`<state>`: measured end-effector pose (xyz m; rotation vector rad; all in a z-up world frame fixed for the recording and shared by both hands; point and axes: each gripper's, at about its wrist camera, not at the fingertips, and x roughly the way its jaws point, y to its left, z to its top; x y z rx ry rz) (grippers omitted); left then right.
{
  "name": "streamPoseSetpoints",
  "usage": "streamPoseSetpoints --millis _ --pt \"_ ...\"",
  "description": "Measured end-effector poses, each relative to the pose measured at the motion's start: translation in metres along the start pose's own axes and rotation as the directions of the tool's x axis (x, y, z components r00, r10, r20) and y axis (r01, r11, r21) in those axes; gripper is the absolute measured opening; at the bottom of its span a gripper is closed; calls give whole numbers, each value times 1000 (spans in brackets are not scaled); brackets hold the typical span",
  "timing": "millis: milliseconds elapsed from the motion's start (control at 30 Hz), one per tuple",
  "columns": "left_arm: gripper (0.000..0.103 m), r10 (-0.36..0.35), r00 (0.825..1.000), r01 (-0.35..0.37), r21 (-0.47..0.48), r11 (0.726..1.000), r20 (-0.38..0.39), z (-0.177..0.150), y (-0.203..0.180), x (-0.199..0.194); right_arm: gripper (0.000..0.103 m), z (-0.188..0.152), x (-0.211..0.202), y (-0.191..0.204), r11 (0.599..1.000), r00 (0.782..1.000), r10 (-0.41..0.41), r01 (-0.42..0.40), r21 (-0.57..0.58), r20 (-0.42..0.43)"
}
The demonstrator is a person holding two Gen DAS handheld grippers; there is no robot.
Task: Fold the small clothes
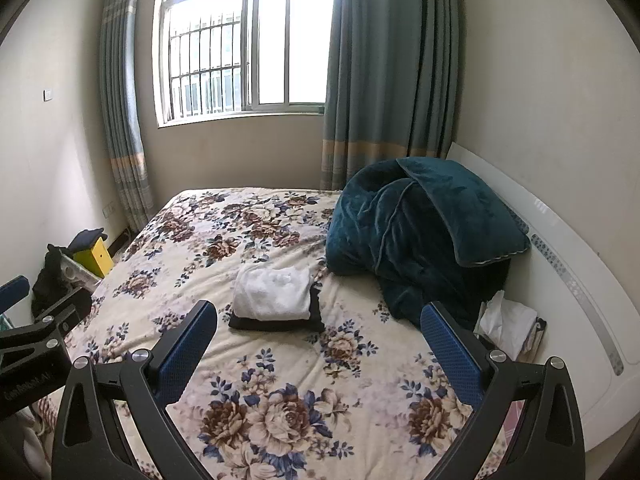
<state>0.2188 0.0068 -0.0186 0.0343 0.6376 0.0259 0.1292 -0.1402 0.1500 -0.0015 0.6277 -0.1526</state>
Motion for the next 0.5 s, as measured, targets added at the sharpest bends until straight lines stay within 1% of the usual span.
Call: streamPoseSetpoints --millis 500 --pt "103 1 1000 -1 6 1000 6 -1 5 1 103 -1 1 3 1000 1000 -1 1 0 0"
